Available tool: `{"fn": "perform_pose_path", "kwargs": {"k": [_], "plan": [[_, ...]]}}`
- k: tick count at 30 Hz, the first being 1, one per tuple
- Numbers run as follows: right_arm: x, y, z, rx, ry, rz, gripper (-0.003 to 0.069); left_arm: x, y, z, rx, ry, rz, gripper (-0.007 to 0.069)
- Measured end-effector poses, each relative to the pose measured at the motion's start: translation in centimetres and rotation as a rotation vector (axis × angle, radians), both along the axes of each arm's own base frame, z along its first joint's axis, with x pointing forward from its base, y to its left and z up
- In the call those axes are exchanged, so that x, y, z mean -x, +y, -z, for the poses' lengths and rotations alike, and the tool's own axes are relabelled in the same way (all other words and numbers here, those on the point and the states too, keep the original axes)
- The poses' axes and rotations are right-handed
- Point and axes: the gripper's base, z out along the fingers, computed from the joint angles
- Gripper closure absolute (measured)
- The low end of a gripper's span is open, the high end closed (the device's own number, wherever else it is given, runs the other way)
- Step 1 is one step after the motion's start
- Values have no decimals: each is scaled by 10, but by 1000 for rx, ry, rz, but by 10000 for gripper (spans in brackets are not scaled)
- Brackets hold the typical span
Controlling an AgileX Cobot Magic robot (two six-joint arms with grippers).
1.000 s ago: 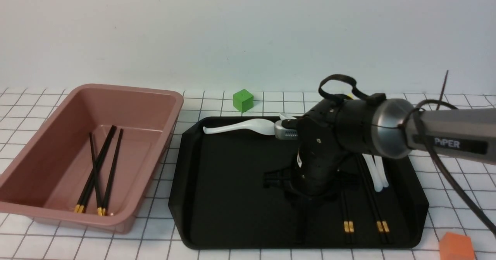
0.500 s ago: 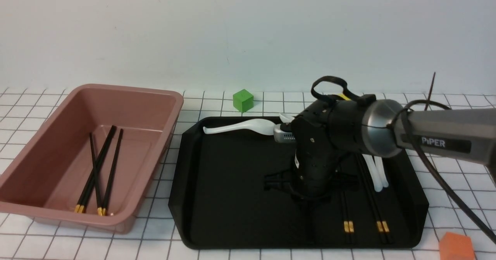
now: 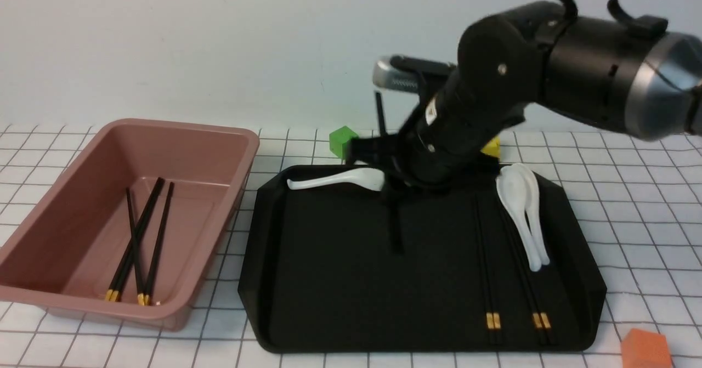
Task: On white black tablecloth take chopsticks from black tray and put them in box.
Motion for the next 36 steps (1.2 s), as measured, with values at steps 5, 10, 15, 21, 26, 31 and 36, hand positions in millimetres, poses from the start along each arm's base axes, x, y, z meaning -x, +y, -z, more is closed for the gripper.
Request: {"fn": "perform_pose_path", "kwargs": {"k": [5, 10, 15, 21, 26, 31, 36], "plan": [[-20, 52, -22, -253, -189, -132, 553, 0, 0, 0, 0, 0, 0, 441], [-34, 113, -1, -368, -289, -226, 553, 0, 0, 0, 0, 0, 0, 439], [-29, 166, 40, -360, -356, -335, 524, 0, 0, 0, 1, 0, 0, 439], [-25, 180, 76, -302, -298, -395, 409, 0, 0, 0, 2, 0, 0, 433], [-24, 160, 54, -256, -205, -480, 435, 0, 0, 0, 3, 0, 0, 426], [-18, 98, -33, -156, -213, -573, 584, 0, 0, 0, 3, 0, 0, 417], [12, 9, -137, -31, -360, -541, 672, 0, 0, 0, 3, 0, 0, 410]]}}
